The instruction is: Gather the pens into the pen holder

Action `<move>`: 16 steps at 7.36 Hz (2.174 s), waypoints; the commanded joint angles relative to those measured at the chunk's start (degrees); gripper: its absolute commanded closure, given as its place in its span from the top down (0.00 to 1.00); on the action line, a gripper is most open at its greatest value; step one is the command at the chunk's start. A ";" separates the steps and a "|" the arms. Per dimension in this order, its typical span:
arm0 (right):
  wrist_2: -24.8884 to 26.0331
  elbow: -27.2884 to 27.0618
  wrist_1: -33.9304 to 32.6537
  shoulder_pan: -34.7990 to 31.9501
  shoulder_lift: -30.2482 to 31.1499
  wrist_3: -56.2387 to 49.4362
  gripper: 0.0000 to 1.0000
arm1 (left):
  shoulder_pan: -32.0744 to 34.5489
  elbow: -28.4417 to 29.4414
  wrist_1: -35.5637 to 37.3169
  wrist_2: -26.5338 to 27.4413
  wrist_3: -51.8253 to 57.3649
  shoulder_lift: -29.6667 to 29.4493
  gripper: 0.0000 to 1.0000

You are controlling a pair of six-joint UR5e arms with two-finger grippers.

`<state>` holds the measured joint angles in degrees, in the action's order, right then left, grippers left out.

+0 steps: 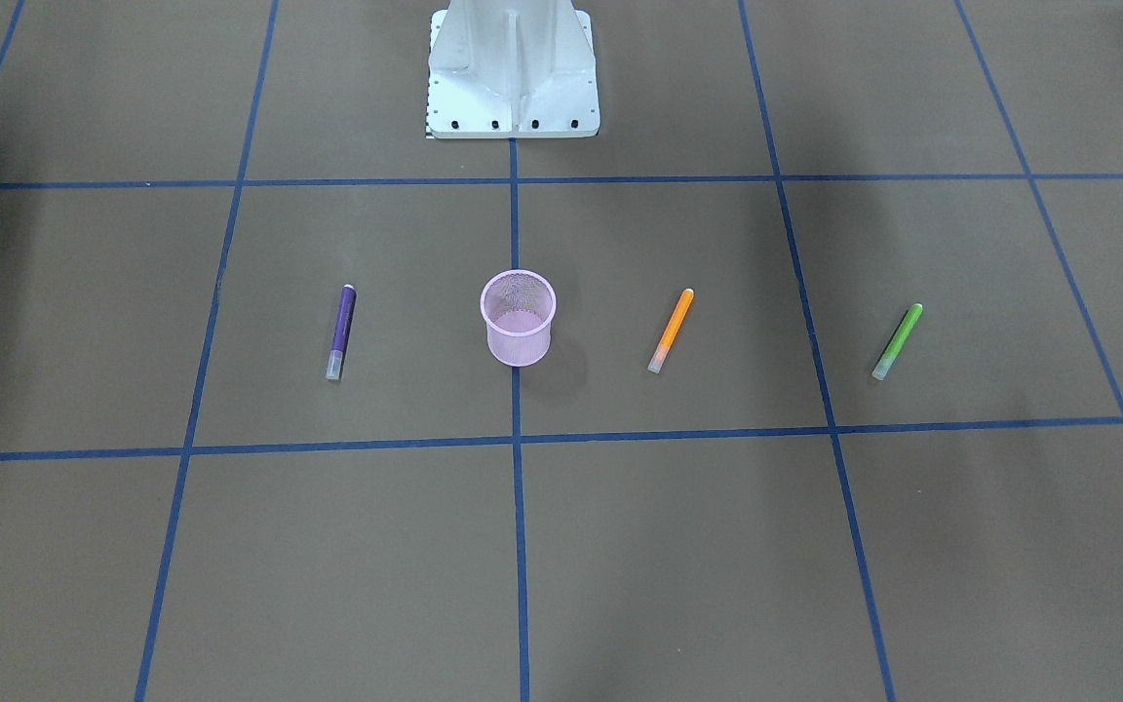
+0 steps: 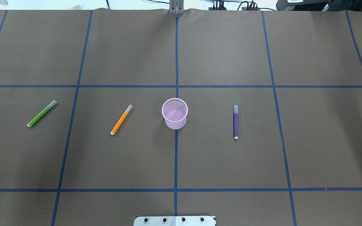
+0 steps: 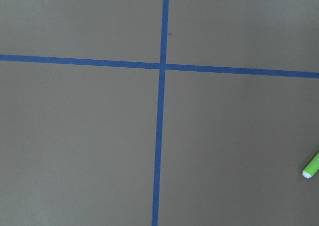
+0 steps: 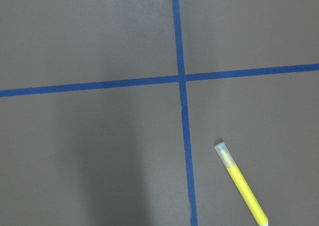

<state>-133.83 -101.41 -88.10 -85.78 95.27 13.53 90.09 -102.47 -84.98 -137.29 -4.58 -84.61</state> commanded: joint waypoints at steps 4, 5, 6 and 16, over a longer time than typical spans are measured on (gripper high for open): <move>0.32 0.59 0.47 0.09 1.32 -0.08 1.00 | -0.09 -0.53 -1.67 -0.52 -0.17 1.19 1.00; 0.49 0.77 0.56 0.09 1.41 -0.08 1.00 | -0.09 -1.06 -2.46 -0.53 -0.17 2.07 1.00; 0.06 0.77 0.47 0.09 1.41 0.00 1.00 | -0.09 -1.06 -6.04 -0.44 -0.43 3.56 1.00; 0.49 8.81 10.63 4.04 1.15 -11.03 0.98 | -0.53 0.61 -14.86 -3.43 0.01 8.15 1.00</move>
<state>-135.45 -97.15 -82.40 -82.17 96.44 7.87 89.67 -101.92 -99.30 -140.64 -4.78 -76.50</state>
